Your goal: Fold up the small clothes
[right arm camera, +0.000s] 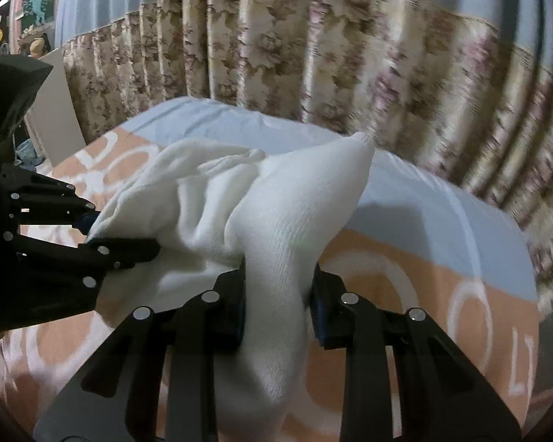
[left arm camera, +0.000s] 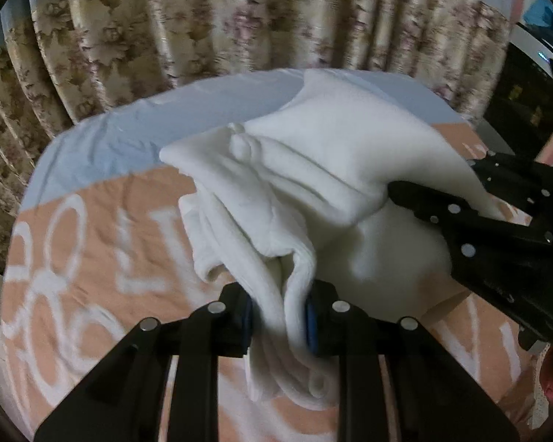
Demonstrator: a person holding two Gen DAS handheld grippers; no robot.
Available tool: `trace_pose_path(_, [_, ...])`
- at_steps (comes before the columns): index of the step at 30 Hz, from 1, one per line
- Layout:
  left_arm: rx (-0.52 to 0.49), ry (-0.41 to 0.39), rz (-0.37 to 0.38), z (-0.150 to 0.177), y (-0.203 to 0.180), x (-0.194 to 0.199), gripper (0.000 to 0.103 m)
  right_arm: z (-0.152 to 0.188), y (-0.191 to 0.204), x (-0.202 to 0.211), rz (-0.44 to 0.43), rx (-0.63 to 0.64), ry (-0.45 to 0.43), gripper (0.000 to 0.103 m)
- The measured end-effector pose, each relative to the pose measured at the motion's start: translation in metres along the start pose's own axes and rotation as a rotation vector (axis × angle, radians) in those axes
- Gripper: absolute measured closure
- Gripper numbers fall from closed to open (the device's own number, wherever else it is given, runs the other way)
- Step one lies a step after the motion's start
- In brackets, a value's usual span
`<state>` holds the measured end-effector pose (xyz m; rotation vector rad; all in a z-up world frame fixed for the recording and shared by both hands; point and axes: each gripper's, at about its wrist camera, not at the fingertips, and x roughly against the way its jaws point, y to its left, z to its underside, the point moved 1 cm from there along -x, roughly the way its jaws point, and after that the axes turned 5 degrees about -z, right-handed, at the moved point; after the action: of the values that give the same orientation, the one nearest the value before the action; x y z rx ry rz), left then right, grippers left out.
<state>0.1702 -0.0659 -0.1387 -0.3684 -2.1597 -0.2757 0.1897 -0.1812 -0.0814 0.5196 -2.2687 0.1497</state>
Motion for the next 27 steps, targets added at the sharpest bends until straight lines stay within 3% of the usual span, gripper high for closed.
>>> trace_pose_path(4, [-0.002,0.054,-0.005,0.031,-0.033,-0.030,0.080,0.050,-0.021,-0.005,-0.013,-0.070,0.083,0.074])
trace_pose_path(6, [-0.022,0.063,-0.050,0.043,-0.043,-0.042,0.070,0.072,-0.029,-0.017,-0.029,-0.099,0.123,0.070])
trace_pose_path(7, [-0.028,0.051,-0.071,0.045,-0.044,-0.043,0.063,0.078,-0.032,-0.019,-0.038,-0.119,0.124,0.068])
trace_pose_path(10, [-0.005,0.041,-0.091,0.046,-0.037,-0.039,0.028,0.085,-0.043,-0.011,-0.059,-0.199,0.104,0.057])
trace_pose_path(11, [0.018,0.045,-0.074,0.048,-0.031,-0.036,0.025,0.086,-0.044,-0.005,-0.052,-0.210,0.098,0.052])
trace_pose_path(13, [0.050,0.038,-0.057,0.051,-0.021,-0.026,0.025,0.087,-0.046,0.014,-0.038,-0.223,0.068,0.045])
trace_pose_path(14, [0.057,0.030,-0.056,0.052,-0.019,-0.021,0.024,0.088,-0.048,0.021,-0.036,-0.237,0.056,0.033])
trace_pose_path(15, [0.065,0.018,-0.060,0.054,-0.015,-0.015,0.021,0.090,-0.049,0.030,-0.032,-0.252,0.038,0.028])
trace_pose_path(16, [0.072,0.010,-0.069,0.055,-0.011,-0.011,0.014,0.092,-0.051,0.039,-0.028,-0.271,0.022,0.028])
trace_pose_path(19, [0.088,0.021,-0.096,0.060,-0.006,-0.012,0.013,0.102,-0.052,0.047,0.014,-0.311,0.019,0.028])
trace_pose_path(22, [0.103,0.050,-0.116,0.067,-0.004,-0.027,0.012,0.116,-0.048,0.031,0.076,-0.286,0.095,0.029])
trace_pose_path(24, [0.150,0.063,-0.077,0.075,0.005,-0.034,0.011,0.129,-0.045,0.020,0.109,-0.257,0.134,0.037])
trace_pose_path(27, [0.235,0.075,0.017,0.085,0.024,-0.035,0.011,0.137,-0.048,0.020,0.103,-0.286,0.128,0.037])
